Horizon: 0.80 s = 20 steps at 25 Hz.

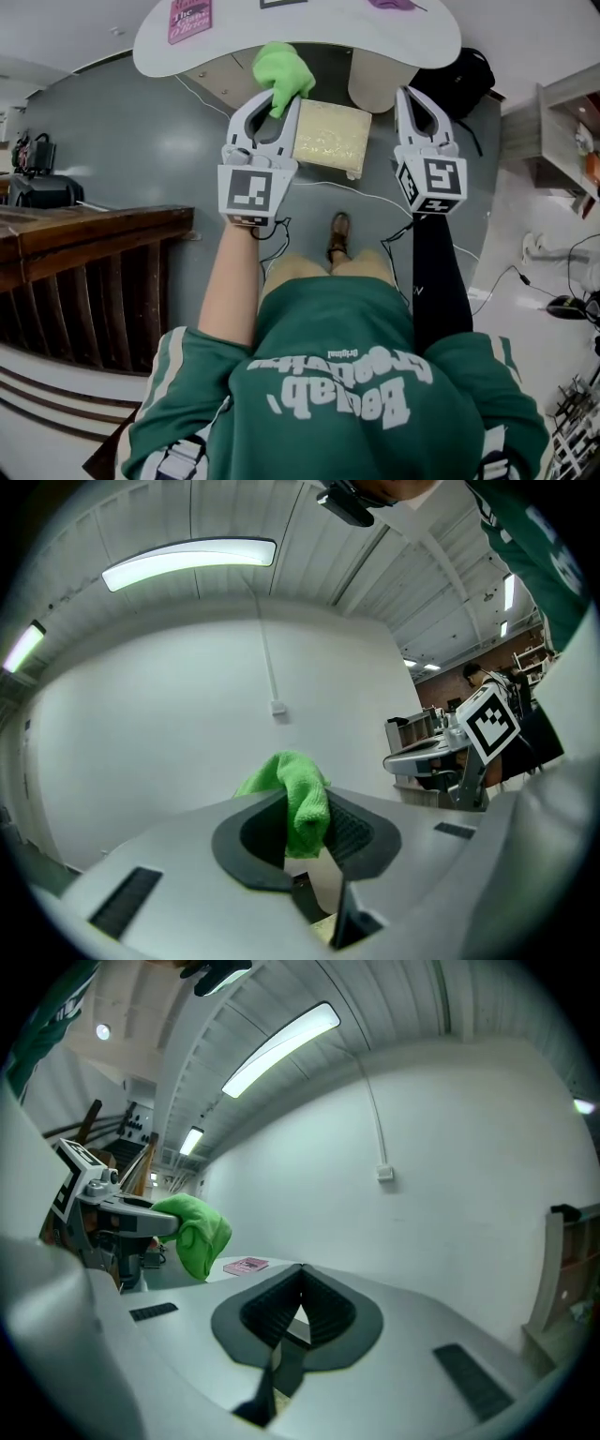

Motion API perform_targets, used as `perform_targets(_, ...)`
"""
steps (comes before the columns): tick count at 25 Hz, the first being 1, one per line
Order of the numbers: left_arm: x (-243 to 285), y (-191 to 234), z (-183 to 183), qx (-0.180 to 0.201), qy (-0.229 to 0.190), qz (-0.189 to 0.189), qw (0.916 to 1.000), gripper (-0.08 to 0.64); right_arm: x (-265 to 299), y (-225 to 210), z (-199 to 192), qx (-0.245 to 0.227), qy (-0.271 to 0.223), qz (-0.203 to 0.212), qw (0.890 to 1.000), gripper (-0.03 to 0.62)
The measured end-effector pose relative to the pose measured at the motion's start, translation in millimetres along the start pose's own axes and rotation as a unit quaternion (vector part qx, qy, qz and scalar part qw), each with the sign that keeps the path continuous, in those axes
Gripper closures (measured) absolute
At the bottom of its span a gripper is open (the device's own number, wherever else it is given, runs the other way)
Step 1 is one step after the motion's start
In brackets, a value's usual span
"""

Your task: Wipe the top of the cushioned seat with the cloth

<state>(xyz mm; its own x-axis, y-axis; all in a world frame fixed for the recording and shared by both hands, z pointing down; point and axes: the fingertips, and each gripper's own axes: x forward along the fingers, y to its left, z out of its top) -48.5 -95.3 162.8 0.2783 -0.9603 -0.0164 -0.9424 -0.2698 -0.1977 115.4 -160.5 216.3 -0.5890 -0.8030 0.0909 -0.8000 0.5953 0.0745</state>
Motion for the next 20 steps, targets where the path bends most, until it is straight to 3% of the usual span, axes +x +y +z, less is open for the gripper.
perform_targets(11,41,-16,-21,-0.001,0.031,-0.037,0.9988,0.482,10,-31,-9,0.028,-0.008,-0.026,0.999,0.583)
perform_targets(20,69,2,-39,-0.015,0.029,-0.060,0.9977,0.482,35,-40,-21,0.029,-0.003,-0.056,0.998,0.588)
